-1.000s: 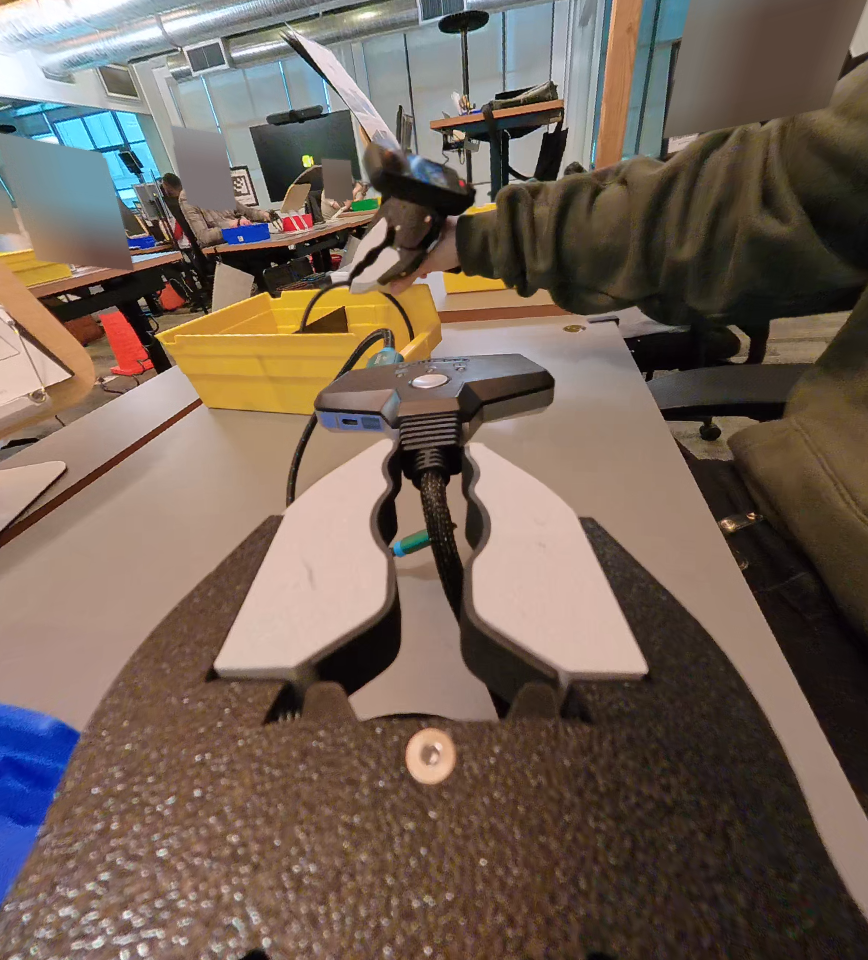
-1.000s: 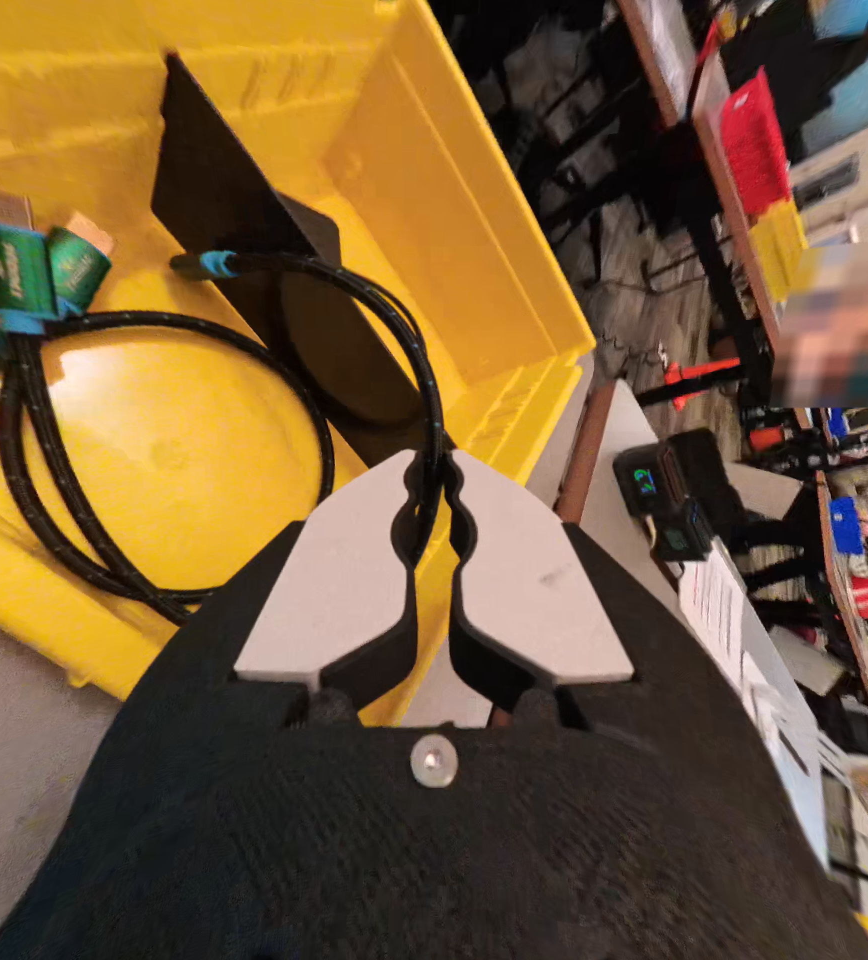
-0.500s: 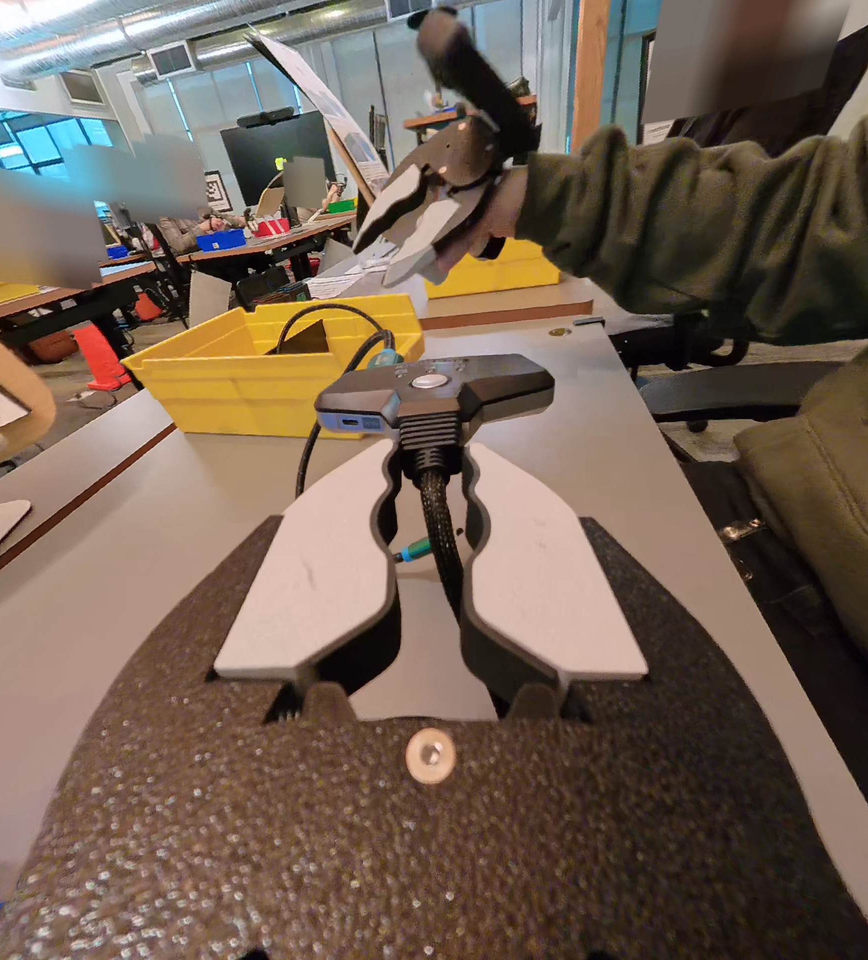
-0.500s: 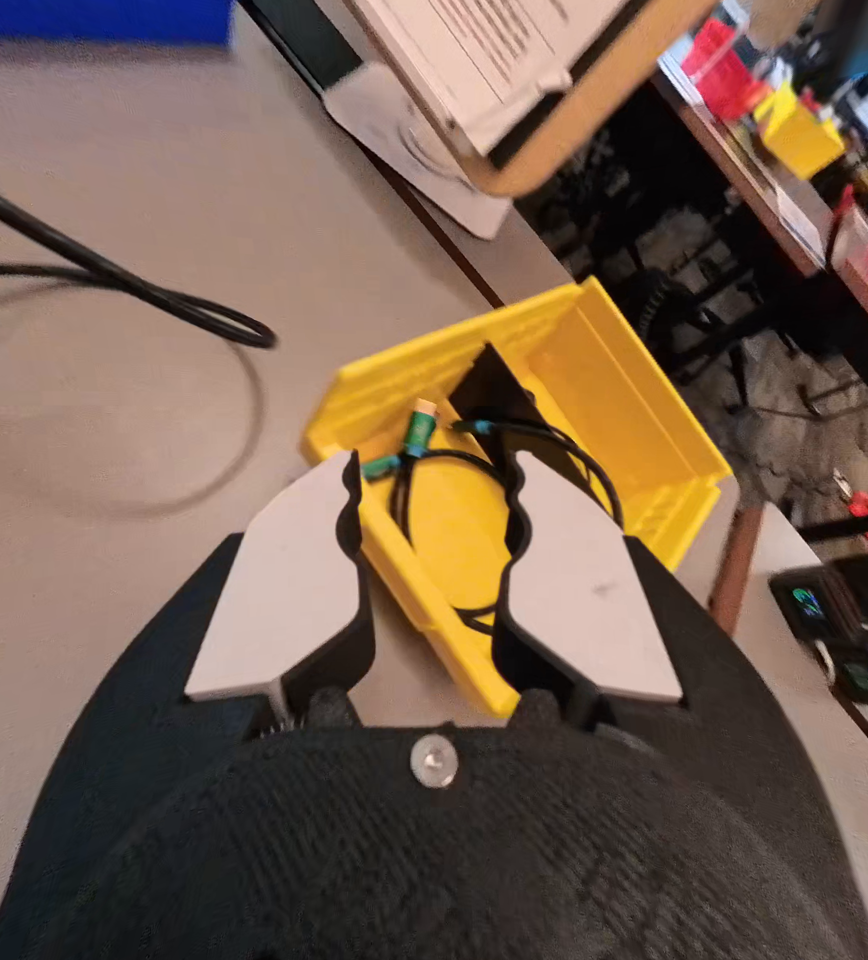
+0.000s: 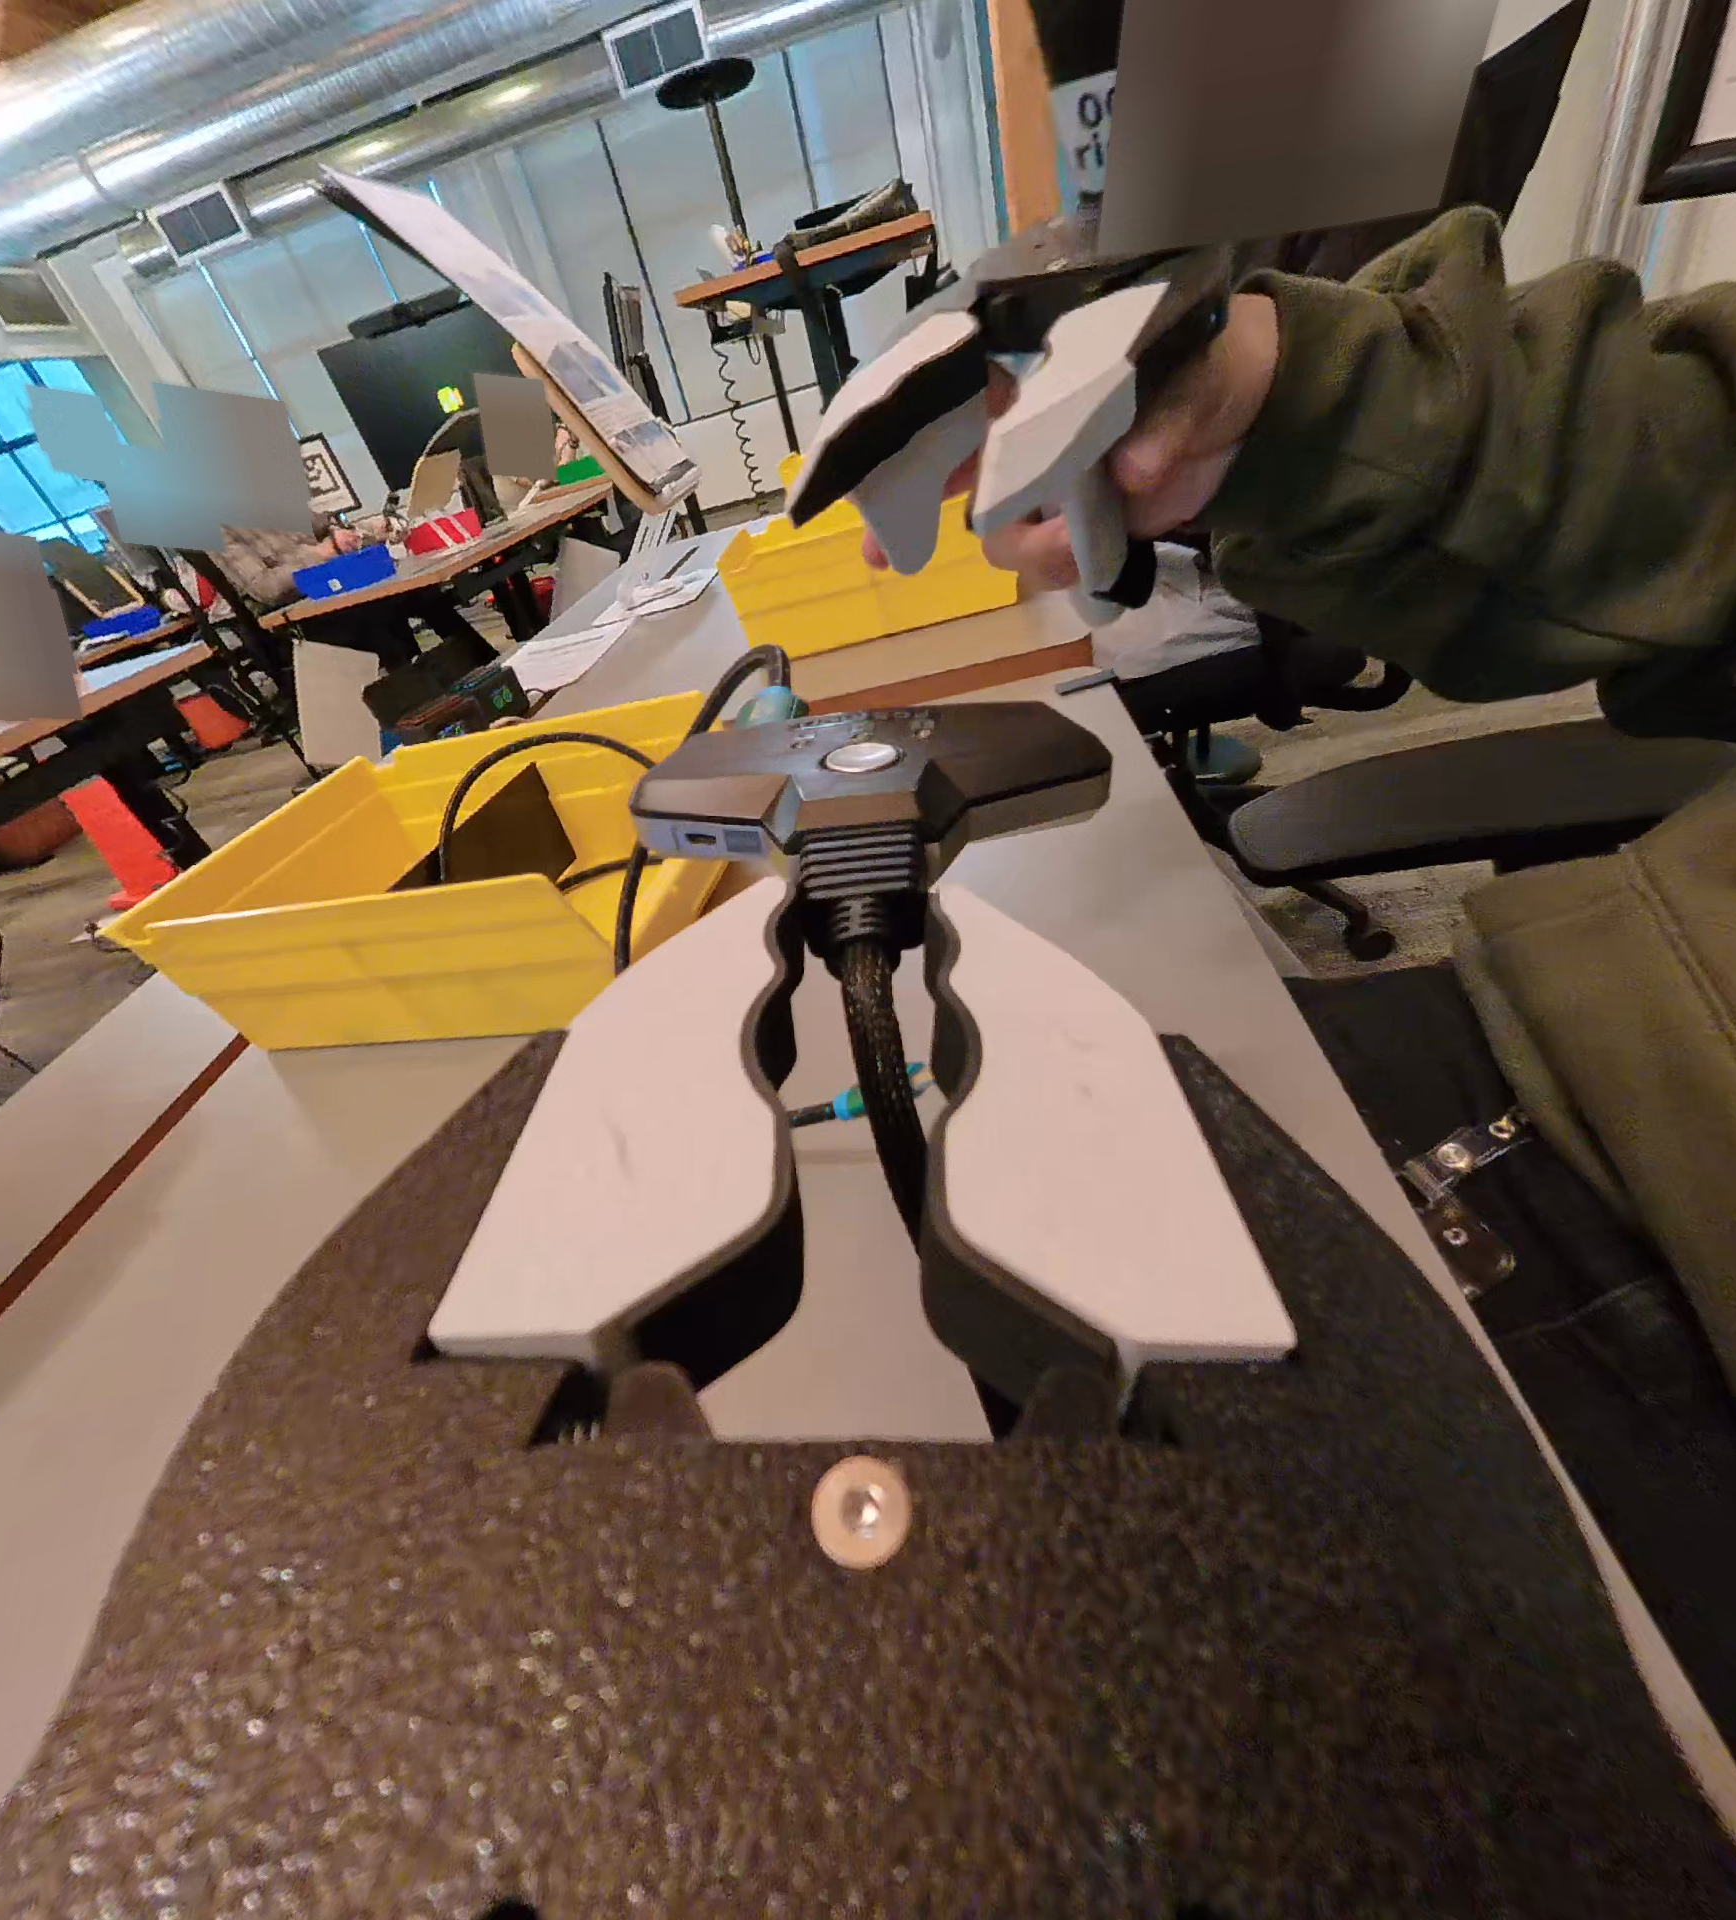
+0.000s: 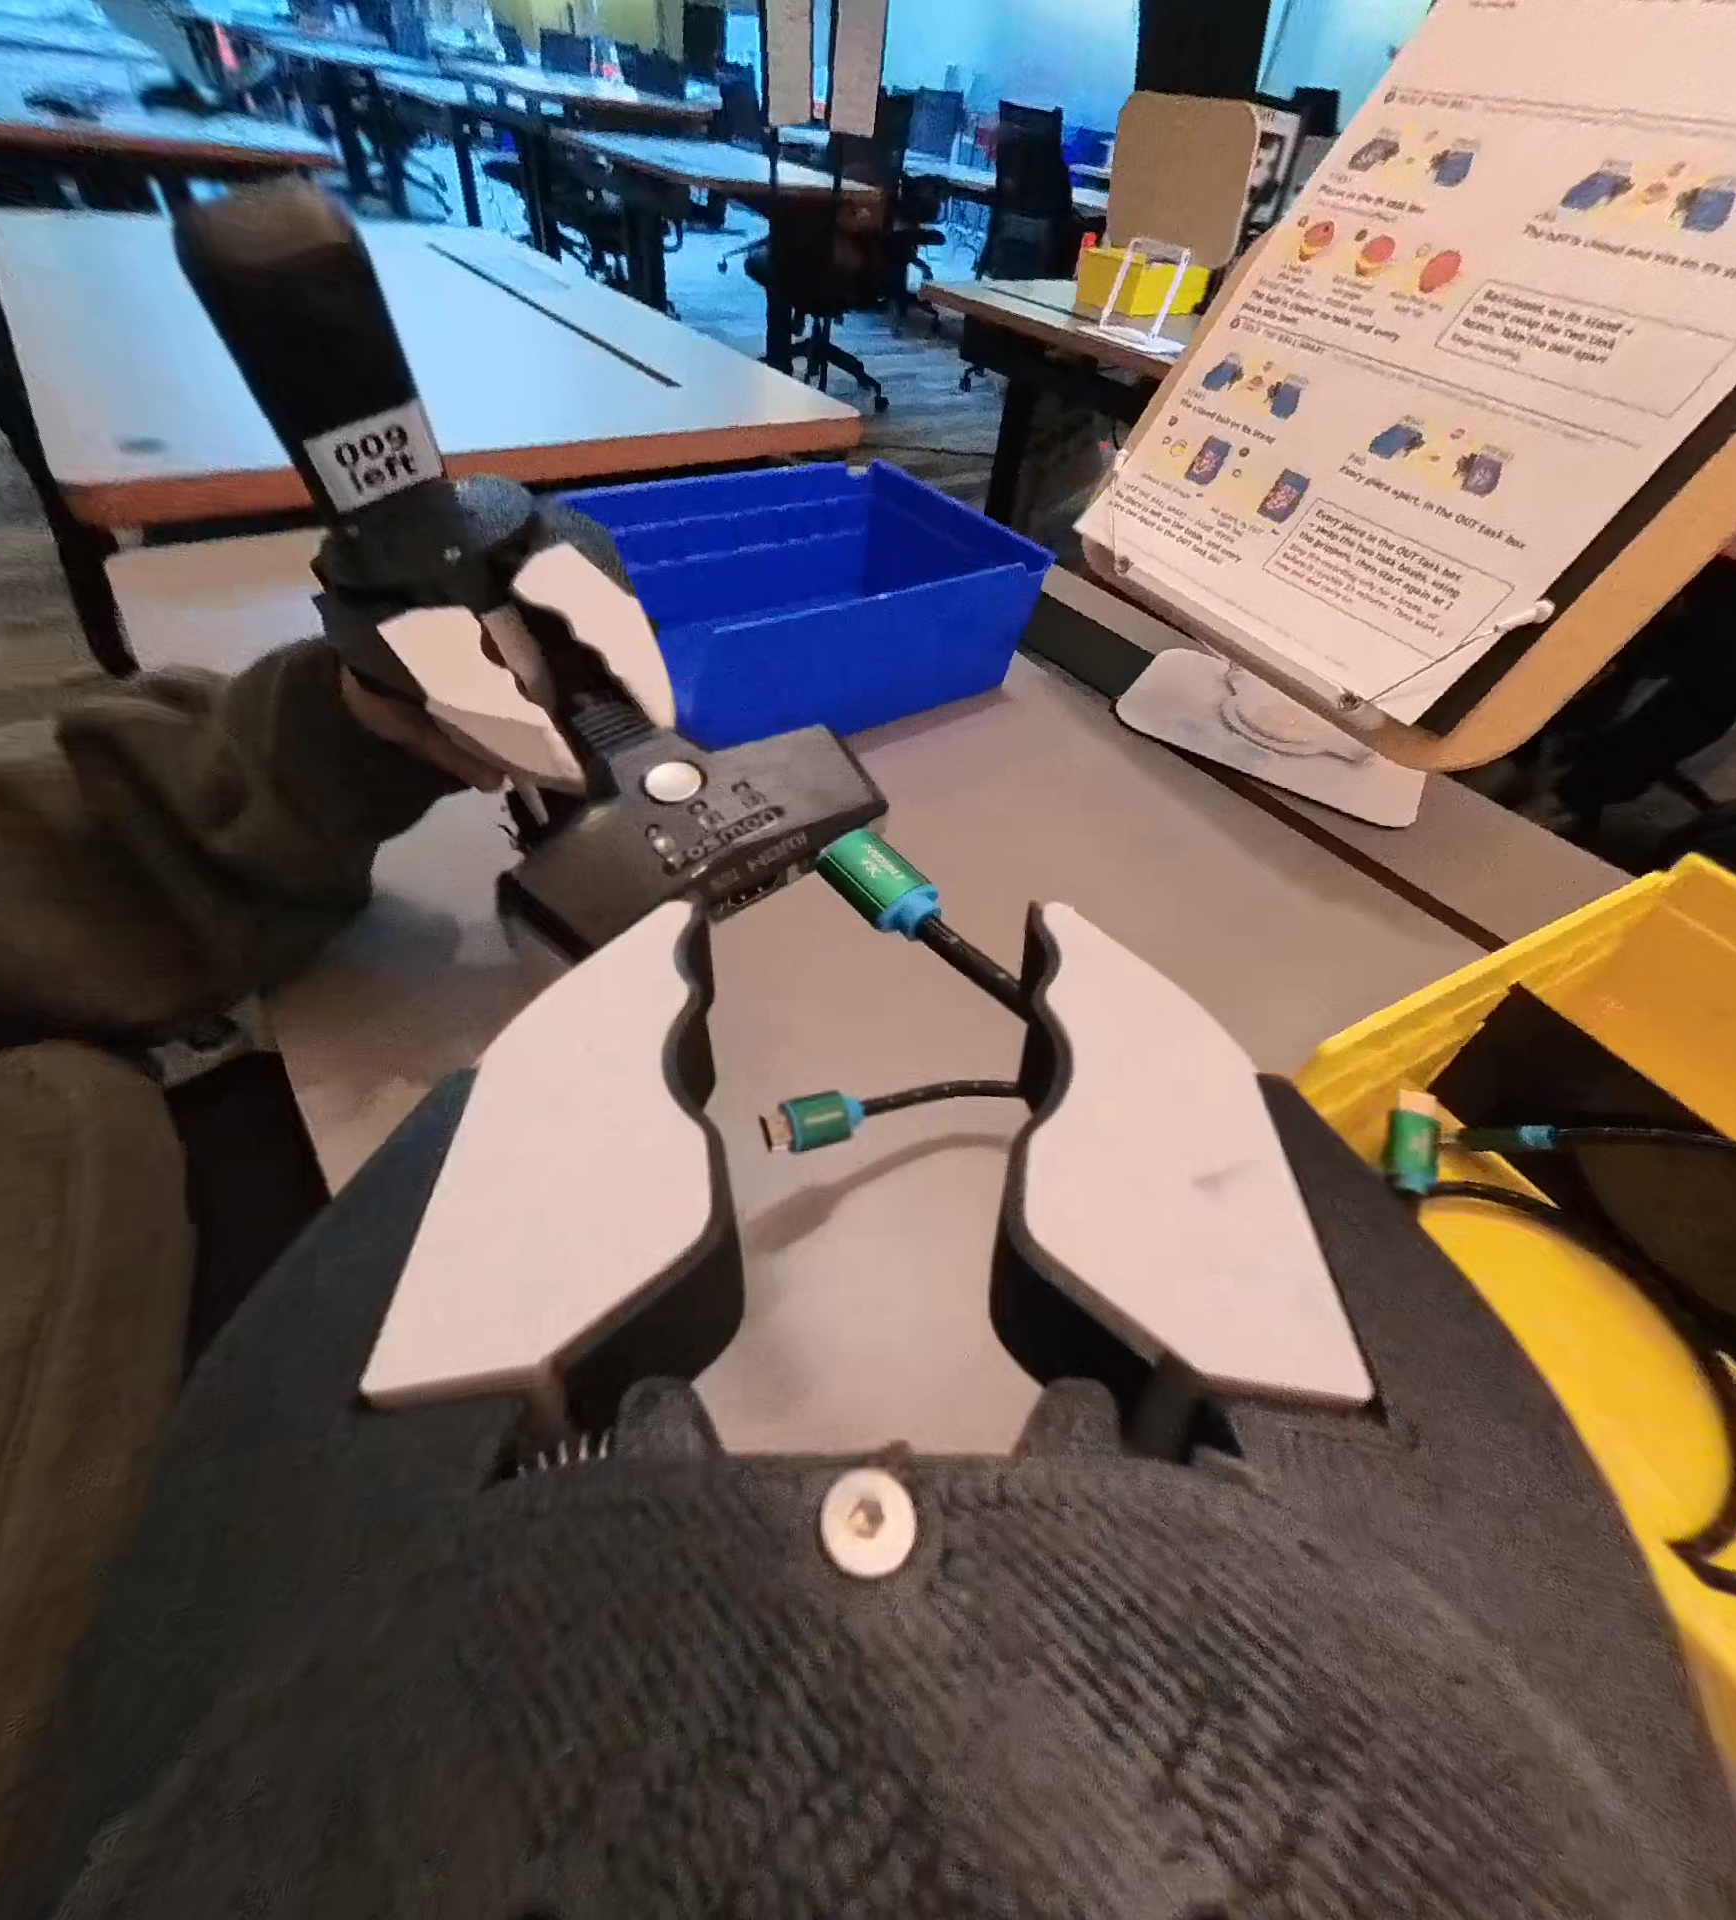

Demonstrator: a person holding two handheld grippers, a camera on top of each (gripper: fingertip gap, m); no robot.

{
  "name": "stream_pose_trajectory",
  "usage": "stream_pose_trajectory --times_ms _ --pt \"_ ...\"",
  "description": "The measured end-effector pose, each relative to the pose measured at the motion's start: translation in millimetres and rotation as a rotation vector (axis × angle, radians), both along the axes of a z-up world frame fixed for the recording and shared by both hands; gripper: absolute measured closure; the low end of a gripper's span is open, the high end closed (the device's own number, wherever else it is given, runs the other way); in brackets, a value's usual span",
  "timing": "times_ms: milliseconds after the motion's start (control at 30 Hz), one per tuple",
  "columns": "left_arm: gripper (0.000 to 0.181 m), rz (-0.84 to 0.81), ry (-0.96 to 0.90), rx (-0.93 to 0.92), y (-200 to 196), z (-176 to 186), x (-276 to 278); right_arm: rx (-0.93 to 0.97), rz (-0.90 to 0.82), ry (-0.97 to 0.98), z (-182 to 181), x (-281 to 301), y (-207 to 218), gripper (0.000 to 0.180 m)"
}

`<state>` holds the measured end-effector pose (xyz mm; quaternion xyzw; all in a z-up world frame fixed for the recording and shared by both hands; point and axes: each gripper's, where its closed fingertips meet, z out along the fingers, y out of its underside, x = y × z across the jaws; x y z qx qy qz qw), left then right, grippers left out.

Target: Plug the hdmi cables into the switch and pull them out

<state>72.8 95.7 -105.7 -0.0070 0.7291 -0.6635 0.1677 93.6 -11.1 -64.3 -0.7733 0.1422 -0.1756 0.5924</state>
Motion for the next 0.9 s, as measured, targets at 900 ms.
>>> stream_pose_trajectory --times_ms 900 --pt "0.16 -0.138 -0.058 -0.047 6.2 -3.3 -16.0 -0.387 0.359 -0.079 -41.5 -5.8 54.3 0.157"
